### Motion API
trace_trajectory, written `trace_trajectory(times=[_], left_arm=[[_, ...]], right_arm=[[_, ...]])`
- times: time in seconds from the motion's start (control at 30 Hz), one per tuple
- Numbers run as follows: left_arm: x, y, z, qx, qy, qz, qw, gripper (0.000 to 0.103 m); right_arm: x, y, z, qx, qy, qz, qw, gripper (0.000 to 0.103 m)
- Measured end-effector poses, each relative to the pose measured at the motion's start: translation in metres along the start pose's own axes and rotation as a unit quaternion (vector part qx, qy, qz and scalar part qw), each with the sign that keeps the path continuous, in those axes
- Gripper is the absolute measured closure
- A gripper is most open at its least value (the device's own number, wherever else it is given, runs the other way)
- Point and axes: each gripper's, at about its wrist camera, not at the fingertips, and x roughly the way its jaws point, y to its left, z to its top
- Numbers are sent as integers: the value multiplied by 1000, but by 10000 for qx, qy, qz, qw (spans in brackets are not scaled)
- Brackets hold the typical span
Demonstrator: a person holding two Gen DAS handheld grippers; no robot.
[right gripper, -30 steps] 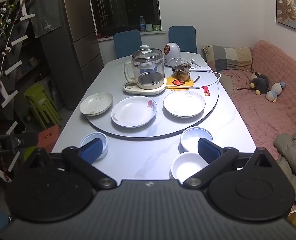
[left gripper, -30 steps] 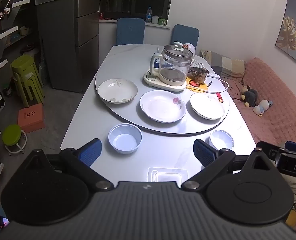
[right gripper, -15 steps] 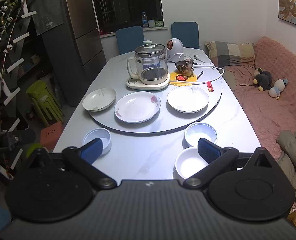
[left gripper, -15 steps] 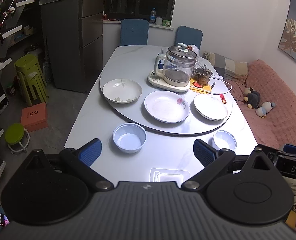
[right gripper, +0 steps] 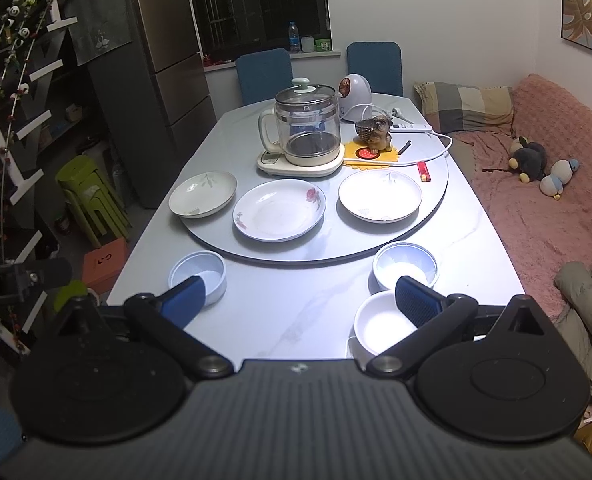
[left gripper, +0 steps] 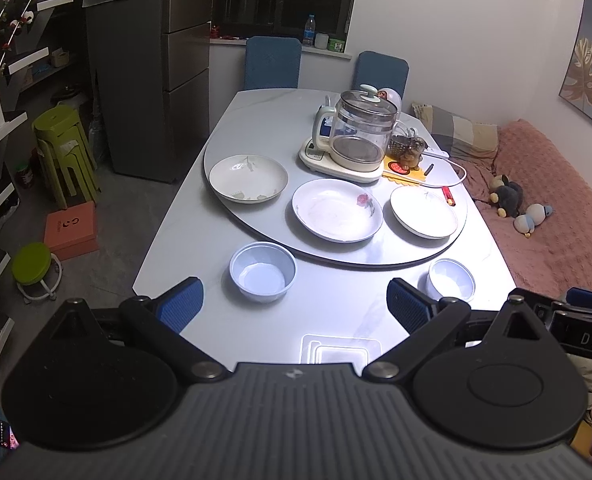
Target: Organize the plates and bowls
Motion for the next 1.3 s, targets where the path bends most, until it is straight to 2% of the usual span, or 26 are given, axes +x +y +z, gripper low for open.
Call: trace_trajectory(times=[0.7,1.3], left_arm=[[-3,-6,-9,48,-41,2,10000,3],[0,-7,-13,-76,39,65,9999,3]], right_arm=[[-4,-3,-2,65,37,11,10000,0],[1,-12,-2,116,163,323,9993,0]])
